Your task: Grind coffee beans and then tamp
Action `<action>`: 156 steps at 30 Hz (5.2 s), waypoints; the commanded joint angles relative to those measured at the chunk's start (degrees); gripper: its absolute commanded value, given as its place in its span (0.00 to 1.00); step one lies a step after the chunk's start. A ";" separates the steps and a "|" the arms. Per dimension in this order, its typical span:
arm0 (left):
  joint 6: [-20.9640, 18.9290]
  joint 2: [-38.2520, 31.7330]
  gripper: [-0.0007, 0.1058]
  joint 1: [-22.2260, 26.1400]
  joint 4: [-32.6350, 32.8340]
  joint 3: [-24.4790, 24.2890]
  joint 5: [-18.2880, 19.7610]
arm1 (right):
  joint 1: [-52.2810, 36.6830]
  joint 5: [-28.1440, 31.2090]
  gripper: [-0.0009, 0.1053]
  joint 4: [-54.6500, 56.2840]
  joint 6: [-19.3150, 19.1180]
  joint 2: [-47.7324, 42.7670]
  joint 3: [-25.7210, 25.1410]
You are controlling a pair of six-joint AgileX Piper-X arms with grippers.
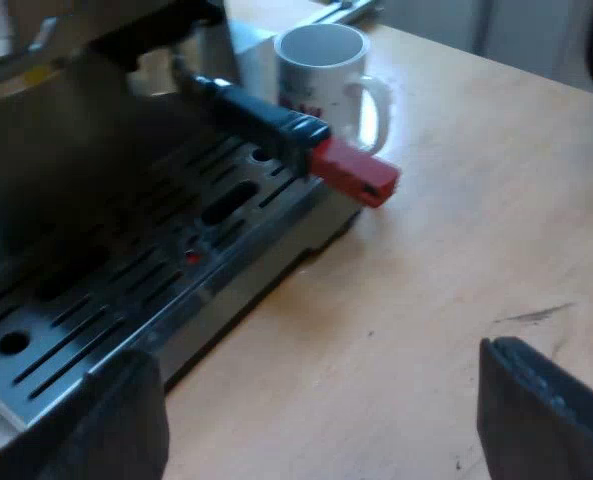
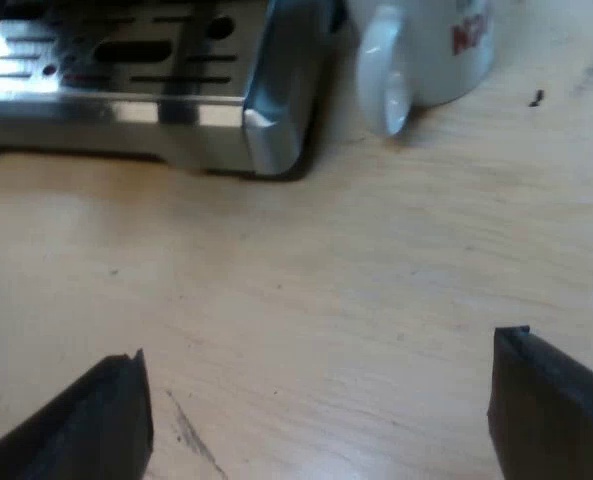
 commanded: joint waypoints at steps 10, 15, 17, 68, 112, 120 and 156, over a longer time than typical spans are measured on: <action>0.59 0.86 0.63 -5.04 -19.98 12.56 3.07 | 7.02 -0.07 0.66 -8.77 -5.38 0.73 -0.21; 0.59 0.85 0.63 -5.04 -25.81 17.05 4.33 | 8.62 -0.41 0.66 -11.69 -5.38 0.85 2.71; 0.59 0.85 0.63 -5.04 -27.57 17.77 4.38 | 9.50 -0.68 0.61 -14.84 -5.04 0.86 4.78; 0.59 0.85 0.63 -5.04 -28.16 18.33 4.38 | 67.45 52.42 0.09 -80.97 18.75 45.30 15.84; 0.59 0.85 0.63 -5.04 -28.16 18.33 4.38 | 65.12 67.86 0.09 -96.83 22.55 60.21 15.41; 0.59 0.85 0.63 -5.04 -28.16 18.33 4.38 | 65.01 69.39 0.09 -98.18 19.89 60.21 15.37; 0.44 0.85 0.63 -5.04 -28.16 18.33 4.38 | 60.47 81.84 0.09 -104.22 13.54 60.21 14.89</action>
